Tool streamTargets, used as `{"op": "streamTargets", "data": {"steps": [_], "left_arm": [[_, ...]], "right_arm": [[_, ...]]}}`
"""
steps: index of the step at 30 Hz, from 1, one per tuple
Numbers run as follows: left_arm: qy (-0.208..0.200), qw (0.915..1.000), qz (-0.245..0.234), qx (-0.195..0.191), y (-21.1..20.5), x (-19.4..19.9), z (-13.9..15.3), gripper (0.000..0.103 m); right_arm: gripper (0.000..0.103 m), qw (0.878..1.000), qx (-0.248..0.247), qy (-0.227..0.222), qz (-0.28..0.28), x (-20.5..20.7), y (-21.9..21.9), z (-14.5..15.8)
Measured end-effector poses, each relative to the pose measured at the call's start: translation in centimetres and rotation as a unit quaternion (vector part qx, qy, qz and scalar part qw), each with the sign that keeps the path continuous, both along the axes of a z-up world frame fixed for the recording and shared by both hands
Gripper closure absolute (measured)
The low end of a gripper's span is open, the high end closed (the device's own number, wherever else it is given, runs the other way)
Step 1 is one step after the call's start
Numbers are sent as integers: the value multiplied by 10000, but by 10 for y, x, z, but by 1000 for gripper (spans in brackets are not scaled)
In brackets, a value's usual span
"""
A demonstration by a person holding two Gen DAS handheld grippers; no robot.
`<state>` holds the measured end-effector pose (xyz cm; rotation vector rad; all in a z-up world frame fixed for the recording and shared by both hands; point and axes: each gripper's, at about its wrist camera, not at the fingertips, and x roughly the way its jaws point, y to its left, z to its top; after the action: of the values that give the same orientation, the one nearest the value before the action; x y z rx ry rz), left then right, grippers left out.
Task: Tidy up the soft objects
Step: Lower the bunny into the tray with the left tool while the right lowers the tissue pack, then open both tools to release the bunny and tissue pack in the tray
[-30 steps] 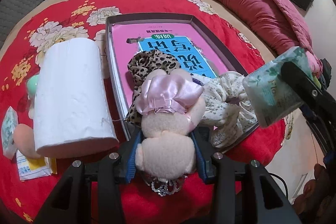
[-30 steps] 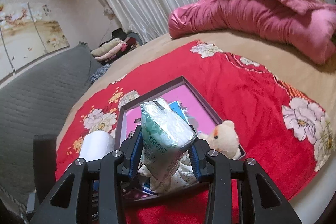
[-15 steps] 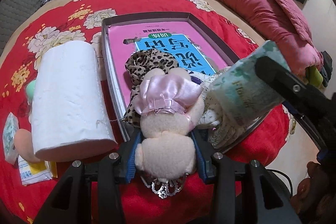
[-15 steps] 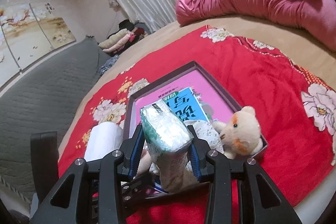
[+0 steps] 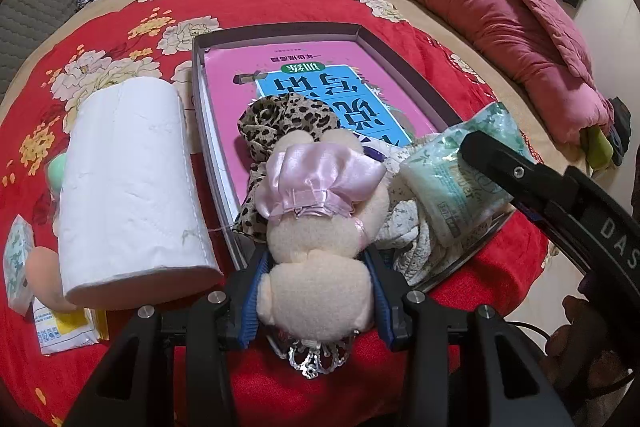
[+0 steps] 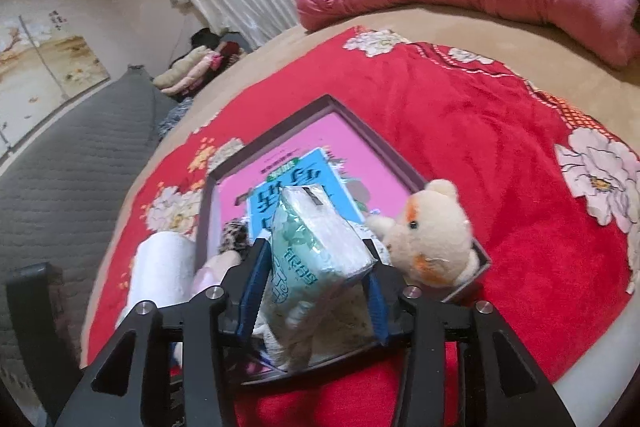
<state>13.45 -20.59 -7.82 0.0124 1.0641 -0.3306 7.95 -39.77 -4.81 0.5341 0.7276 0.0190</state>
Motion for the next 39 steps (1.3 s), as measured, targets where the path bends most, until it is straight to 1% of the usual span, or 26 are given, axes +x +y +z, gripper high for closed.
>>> {"op": "streamTargets", "data": {"steps": [2, 6, 8, 15, 18, 21, 24, 26, 28, 30, 32, 33, 35, 37, 39], "left_arm": [[8, 10000, -2, -8, 0, 0, 0, 57], [19, 10000, -2, -16, 0, 0, 0, 57], [22, 10000, 1, -21, 1, 0, 0, 57], [55, 10000, 9, -41, 1, 1, 0, 57], [56, 10000, 8, -42, 1, 1, 0, 57], [57, 10000, 7, -44, 1, 1, 0, 57], [71, 10000, 10, -58, 1, 2, 0, 57], [85, 9999, 30, -64, 1, 2, 0, 57], [119, 9999, 66, -82, 2, 2, 1, 57], [136, 9998, 90, -100, 3, 2, 1, 57], [146, 9998, 84, -92, 2, 2, 1, 57], [143, 9998, 73, -87, 1, 2, 1, 57], [143, 9998, 68, -87, 1, 2, 1, 57], [155, 9998, 69, -116, 2, 2, 1, 57], [150, 9998, 63, -121, 3, 3, 1, 57]], "right_arm": [[54, 10000, -28, 19, -24, 1, -1, -1], [47, 9996, -253, 15, -134, 0, 1, 2], [36, 9991, -373, 25, -196, 0, 3, 4], [34, 9984, -428, 23, -373, -2, -3, 5], [31, 9978, -493, -16, -443, -3, -4, 8], [31, 9960, -669, -78, -584, -8, -9, 16], [31, 9925, -1039, -88, -646, -17, -12, 31], [31, 9890, -1366, 51, -573, -22, -10, 39], [31, 9836, -1732, 251, -426, -25, -3, 40], [31, 9770, -2066, 498, -184, -25, 9, 34], [31, 9732, -2226, 584, -7, -24, 18, 27], [31, 9704, -2307, 704, 79, -19, 22, 23], [31, 9686, -2338, 835, 104, -13, 23, 16], [31, 9692, -2231, 1034, 138, -5, 20, 7], [31, 9716, -2115, 1052, 115, -1, 17, 4]]}}
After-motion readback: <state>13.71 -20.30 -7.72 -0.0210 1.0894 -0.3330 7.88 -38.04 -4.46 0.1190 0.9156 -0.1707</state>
